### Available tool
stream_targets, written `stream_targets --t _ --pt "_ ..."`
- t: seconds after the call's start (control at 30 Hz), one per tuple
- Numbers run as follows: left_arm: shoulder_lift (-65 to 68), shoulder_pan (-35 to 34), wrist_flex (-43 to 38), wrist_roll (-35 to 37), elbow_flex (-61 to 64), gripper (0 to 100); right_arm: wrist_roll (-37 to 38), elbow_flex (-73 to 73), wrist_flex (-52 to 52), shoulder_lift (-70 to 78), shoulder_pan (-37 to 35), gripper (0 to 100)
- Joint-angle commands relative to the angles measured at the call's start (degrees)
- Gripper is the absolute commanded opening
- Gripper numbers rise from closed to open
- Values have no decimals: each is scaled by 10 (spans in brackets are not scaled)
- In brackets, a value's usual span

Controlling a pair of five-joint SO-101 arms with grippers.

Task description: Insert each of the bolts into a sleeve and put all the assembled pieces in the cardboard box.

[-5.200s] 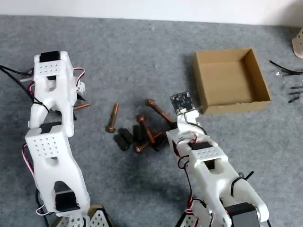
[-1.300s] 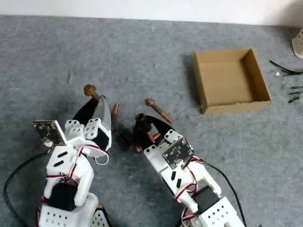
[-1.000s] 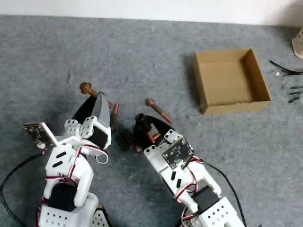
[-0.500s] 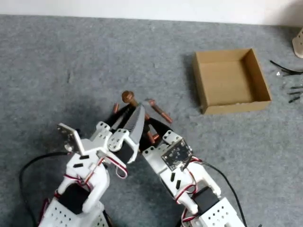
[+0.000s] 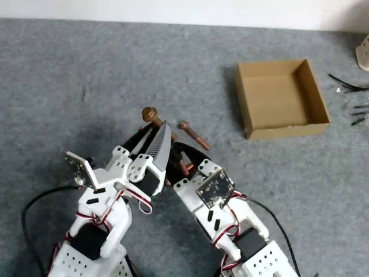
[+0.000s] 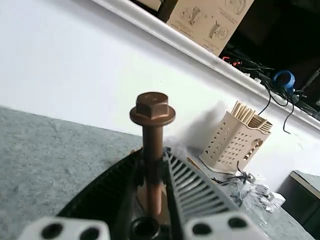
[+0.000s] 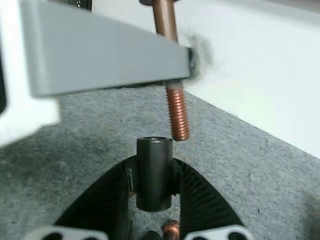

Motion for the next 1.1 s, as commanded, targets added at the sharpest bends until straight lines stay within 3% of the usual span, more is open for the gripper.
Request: stream_targets --t 0.0,0.4,0.97,1.07 --pt "-10 -7 -12 -4 -42 4 6 66 -4 -9 13 3" --pt "-10 -6 116 0 -122 4 6 66 -4 -9 15 3" --pt "-10 -3 123 -2 -43 4 6 65 -4 -9 15 3" --pt "-10 4 161 0 -46 4 6 65 -4 -9 15 3"
